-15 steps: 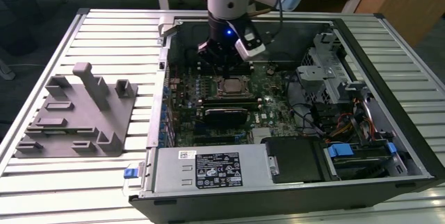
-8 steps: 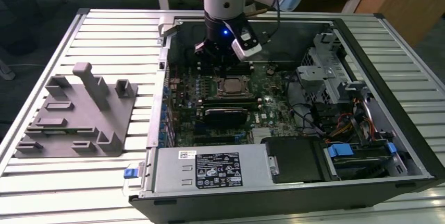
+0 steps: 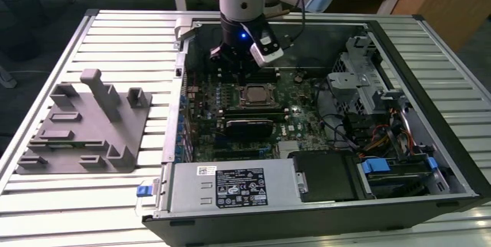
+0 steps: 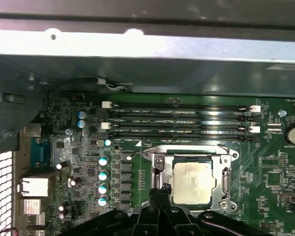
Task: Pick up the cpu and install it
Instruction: 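Install the first cpu locking lever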
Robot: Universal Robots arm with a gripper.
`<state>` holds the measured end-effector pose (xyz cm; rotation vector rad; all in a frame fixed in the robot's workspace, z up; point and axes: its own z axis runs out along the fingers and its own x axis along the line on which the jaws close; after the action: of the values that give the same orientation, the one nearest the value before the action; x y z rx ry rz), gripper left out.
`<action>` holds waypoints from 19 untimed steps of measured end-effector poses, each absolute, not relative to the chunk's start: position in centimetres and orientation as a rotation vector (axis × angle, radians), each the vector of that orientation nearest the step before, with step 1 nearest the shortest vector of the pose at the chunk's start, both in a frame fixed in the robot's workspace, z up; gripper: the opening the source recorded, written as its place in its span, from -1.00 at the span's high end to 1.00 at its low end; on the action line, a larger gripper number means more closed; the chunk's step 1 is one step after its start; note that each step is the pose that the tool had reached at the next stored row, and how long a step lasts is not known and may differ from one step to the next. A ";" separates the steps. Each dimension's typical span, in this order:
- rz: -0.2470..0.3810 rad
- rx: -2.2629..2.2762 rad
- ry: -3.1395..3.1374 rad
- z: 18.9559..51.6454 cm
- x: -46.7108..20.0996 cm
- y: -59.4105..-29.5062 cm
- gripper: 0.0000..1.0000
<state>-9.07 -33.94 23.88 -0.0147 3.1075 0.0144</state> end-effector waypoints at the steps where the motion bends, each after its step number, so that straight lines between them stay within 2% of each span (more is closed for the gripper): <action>1: 0.014 -0.015 3.108 23.9 -9.2 -33.9 0.79; 19: 0.022 -0.015 3.108 23.9 -11.5 -33.9 0.79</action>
<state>-11.53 -33.95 23.89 -0.0145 3.1075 0.0223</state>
